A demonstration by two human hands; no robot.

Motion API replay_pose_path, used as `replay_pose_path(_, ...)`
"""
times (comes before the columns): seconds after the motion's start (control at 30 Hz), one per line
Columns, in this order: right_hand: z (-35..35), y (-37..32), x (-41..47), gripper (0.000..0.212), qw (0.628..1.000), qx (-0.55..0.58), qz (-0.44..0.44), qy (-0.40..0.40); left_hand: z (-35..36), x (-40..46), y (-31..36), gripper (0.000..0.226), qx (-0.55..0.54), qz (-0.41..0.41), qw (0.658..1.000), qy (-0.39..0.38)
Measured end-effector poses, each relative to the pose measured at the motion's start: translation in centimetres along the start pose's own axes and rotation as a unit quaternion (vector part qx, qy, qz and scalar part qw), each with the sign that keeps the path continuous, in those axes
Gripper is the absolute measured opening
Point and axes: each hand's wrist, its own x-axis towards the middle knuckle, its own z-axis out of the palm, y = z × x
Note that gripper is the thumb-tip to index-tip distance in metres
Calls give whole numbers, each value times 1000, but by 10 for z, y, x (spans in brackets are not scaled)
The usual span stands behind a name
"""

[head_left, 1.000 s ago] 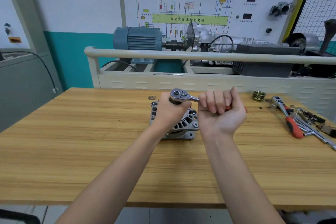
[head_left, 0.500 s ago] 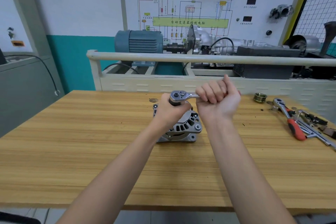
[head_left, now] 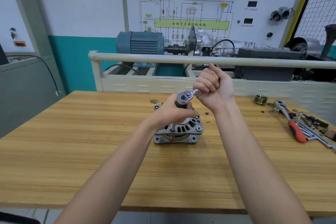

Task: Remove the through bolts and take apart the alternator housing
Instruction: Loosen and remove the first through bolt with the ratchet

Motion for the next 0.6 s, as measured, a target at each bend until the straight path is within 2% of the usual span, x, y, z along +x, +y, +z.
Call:
replay_pose_path(0.1,-4,5,-9,46,997,31,-61,24,13,3,-8,35,3,20,995,101)
replay_pose_path(0.2,-10,24,-31,50,978,43,-196,56,24,3,-14,28,-34,58,978,200)
replay_pose_path(0.27,-10,37,-46,52,963,33,-262,56,28,5,-15,36,-50,70,970,229)
replay_pose_path(0.33,-10,42,-54,53,956,19,-288,52,27,6,-15,46,-45,55,972,226)
replay_pose_path(0.43,-8,31,-46,53,969,0,-242,48,16,1,-12,44,-3,22,989,148)
replay_pose_path(0.53,-4,13,-25,50,993,-17,-113,24,1,-5,-3,34,50,18,998,42)
replay_pose_path(0.6,1,4,-11,47,999,-25,-39,12,-3,-5,3,34,73,8,997,9)
